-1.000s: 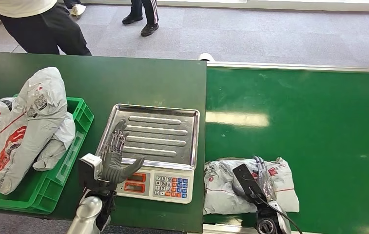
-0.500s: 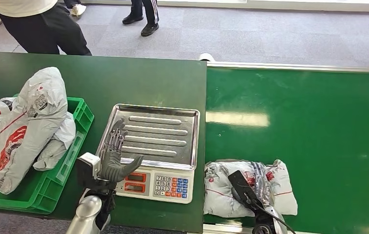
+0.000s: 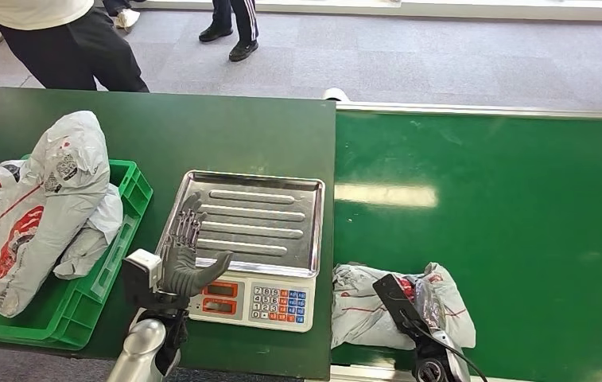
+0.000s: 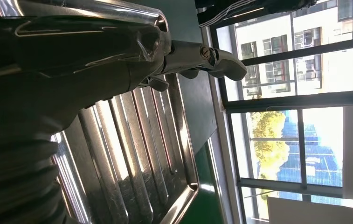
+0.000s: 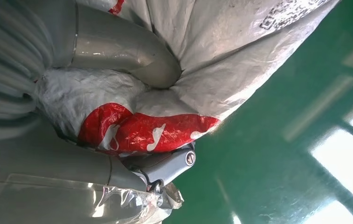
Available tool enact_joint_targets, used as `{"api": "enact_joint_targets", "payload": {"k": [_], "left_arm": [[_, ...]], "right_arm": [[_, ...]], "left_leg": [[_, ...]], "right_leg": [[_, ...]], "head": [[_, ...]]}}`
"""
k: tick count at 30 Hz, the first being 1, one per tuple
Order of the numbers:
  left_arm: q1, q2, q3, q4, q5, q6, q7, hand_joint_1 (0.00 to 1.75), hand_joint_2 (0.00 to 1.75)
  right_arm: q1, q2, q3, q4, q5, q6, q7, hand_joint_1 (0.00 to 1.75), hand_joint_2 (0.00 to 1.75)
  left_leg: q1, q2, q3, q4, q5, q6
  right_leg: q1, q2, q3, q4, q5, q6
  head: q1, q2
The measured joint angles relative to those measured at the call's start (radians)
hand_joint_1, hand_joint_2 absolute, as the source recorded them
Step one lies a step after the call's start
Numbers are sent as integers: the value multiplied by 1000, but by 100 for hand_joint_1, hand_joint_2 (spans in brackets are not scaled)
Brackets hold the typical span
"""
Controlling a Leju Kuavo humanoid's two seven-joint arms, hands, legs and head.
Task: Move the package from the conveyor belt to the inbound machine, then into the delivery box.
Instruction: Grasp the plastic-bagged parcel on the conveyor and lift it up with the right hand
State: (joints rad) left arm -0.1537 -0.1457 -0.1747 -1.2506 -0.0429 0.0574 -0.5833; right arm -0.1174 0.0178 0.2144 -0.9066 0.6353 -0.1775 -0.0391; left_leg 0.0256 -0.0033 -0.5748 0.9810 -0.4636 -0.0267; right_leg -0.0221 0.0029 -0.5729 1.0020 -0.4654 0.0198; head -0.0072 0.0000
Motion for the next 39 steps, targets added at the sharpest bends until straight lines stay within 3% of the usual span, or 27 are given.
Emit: {"api": "enact_joint_targets", "payload": {"k": [8,19,24,39], "left_arm": [[0,4,0,2,0,5,-4,0,175],[2,6,0,2,0,3,-5,0,175],[11,7,5,2,-3,-4,-8,0,175],[12,7,6,2,-15,-9,-8,0,175]], "right_arm": [[-18,-4,16,30,-34,-4,-36,175,175],[-18,-15,14,23,5,-83,-64,175,175],[8,-57,-74,-115,9,-152,-93,175,175],[56,-67,-216,-315,31,-198,-123,175,175]], "left_leg": [[0,1,1,0,0,0],[0,0,0,0,0,0],[-1,-2,-3,0,0,0],[-1,-2,-4,0,0,0]], "right_leg": [[0,1,1,0,0,0],[0,1,0,0,0,0],[-1,0,-2,0,0,0],[-1,0,-3,0,0,0]], "head": [[0,0],[0,0],[0,0],[0,0]]}}
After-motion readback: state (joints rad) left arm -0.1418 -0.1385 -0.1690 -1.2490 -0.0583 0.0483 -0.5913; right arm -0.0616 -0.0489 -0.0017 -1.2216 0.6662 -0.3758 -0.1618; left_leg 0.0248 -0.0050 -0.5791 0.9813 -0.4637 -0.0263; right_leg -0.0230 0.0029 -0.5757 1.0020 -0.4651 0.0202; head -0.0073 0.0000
